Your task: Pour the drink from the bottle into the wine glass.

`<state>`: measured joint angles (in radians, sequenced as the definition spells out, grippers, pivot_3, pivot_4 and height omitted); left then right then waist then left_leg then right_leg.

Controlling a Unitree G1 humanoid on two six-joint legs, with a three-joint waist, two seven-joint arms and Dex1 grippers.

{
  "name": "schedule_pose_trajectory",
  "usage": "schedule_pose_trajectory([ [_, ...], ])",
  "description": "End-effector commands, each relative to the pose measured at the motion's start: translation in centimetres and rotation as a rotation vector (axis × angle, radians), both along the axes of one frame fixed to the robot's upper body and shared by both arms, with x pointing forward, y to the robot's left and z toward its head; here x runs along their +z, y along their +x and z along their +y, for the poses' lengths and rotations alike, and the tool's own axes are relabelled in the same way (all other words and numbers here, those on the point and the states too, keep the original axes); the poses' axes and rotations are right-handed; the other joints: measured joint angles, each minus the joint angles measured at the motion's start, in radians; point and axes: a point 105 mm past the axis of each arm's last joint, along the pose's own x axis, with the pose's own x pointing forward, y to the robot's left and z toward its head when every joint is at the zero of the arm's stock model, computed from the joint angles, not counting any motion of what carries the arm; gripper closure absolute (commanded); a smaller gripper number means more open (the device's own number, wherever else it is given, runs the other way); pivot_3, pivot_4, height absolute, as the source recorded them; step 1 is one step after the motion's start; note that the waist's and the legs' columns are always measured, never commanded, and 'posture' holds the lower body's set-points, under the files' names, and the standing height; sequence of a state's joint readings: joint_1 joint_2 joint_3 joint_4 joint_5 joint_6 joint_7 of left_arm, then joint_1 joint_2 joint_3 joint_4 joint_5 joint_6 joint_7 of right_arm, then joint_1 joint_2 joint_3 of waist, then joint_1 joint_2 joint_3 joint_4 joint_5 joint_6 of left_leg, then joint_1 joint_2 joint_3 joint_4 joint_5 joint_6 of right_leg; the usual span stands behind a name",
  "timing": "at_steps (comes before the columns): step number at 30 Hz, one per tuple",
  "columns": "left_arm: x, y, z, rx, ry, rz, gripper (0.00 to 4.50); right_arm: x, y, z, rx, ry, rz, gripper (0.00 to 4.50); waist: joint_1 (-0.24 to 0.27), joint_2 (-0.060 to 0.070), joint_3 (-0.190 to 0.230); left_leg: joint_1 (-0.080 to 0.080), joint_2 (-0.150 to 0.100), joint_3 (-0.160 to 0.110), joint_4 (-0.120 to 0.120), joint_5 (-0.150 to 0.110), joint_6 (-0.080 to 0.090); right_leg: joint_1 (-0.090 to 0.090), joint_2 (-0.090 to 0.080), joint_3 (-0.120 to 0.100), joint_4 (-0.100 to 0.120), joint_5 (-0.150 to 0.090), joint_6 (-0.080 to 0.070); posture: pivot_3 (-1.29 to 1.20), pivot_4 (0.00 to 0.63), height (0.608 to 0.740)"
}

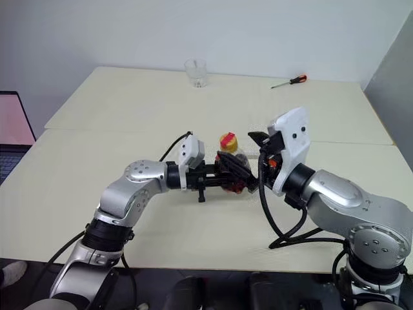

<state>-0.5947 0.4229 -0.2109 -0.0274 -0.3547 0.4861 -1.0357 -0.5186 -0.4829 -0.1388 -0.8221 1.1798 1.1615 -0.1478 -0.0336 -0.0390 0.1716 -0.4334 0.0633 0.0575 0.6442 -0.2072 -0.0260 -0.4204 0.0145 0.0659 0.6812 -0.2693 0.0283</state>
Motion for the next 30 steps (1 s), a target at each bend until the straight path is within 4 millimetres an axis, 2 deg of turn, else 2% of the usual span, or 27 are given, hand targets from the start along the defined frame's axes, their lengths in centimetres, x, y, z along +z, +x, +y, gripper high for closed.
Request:
schedule_pose_trajectory([
  [1,1.10,-0.07,-0.26,-0.013,-0.012,-0.064,3.76,0.98,-0.16,0.08,-0.022,0.027,-0.048,0.00,0.000,0.000,0.000,0.000,0.000,0.000,0.000,0.000,0.000,0.000,0.000,0.000,0.000,0.000,0.000,0.00,0.150,0.740],
  [11,0.77,-0.04,-0.48,-0.004,0.000,-0.078,3.76,0.77,0.35,0.52,-0.040,0.031,-0.033,0.00,0.000,0.000,0.000,0.000,0.000,0.000,0.000,0.000,0.000,0.000,0.000,0.000,0.000,0.000,0.000,0.00,0.150,0.740],
  [18,0.66,-0.03,-0.39,0.002,0.004,-0.079,3.76,0.81,0.29,0.84,-0.025,0.025,-0.033,2.32,0.000,0.000,0.000,0.000,0.000,0.000,0.000,0.000,0.000,0.000,0.000,0.001,0.000,0.000,0.000,0.00,0.150,0.740],
  [25,0.60,-0.14,-0.48,0.003,0.003,-0.077,3.76,0.74,0.26,0.93,-0.018,0.023,-0.027,2.34,0.001,0.000,0.000,0.000,0.000,0.000,0.000,0.000,0.000,0.000,0.000,0.001,0.000,0.000,0.000,0.00,0.150,0.740],
  [29,0.63,-0.28,-0.60,-0.003,0.000,-0.076,3.76,0.89,0.47,0.88,0.007,0.005,-0.034,3.22,0.001,0.000,0.000,0.000,0.000,0.000,0.000,0.000,0.000,0.000,0.000,0.000,0.000,0.000,0.000,0.00,0.150,0.740],
  [30,0.63,-0.29,-0.62,-0.005,-0.001,-0.076,3.76,1.05,0.74,0.81,0.027,-0.010,-0.043,3.27,0.001,0.000,0.000,0.000,0.000,0.000,0.000,0.000,0.000,0.000,0.000,0.000,0.000,0.000,0.000,0.00,0.150,0.740],
])
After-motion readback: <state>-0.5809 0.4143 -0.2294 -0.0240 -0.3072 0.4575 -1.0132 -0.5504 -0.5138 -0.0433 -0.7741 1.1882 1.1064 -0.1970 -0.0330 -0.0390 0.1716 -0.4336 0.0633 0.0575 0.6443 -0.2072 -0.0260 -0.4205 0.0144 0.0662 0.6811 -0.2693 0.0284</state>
